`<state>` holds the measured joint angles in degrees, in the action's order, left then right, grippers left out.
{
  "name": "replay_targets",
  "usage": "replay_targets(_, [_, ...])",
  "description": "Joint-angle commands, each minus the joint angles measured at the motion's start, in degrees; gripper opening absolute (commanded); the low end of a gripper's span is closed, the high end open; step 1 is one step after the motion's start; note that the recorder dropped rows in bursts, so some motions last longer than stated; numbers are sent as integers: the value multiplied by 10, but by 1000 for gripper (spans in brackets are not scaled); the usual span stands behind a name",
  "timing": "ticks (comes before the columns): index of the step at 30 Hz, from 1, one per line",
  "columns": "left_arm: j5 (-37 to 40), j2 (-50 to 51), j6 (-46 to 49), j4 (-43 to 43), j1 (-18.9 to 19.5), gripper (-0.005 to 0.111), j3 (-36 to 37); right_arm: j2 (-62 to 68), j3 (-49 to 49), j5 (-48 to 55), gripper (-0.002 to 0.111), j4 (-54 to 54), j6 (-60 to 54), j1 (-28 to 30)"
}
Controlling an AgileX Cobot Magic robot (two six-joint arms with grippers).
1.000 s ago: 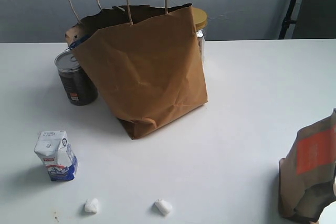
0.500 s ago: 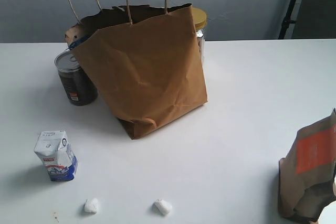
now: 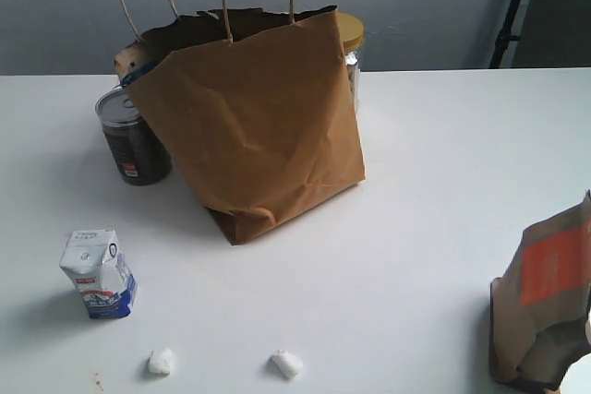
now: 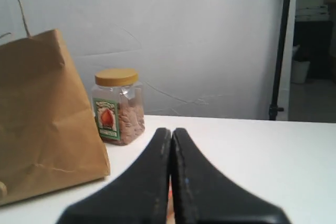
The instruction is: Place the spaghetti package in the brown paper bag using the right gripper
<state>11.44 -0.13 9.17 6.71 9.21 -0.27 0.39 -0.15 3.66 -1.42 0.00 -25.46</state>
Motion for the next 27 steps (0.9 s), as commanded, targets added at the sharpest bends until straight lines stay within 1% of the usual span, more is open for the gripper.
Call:
replay_targets(1, [-10,1,-2,-2,-1,0,3,-4,1,40,0,14,9,33])
replay_targets(7, [-10,1,-2,-2,-1,0,3,-4,1,41,0,-20,22,57])
replay_targets(13, [-10,1,-2,-2,-1,0,3,-4,1,44,0,-20,11,57])
replay_targets(17, [-10,1,-2,-2,-1,0,3,-4,1,44,0,-20,-51,57])
replay_targets(27, [-10,1,-2,-2,-1,0,3,-4,1,41,0,-20,-48,56])
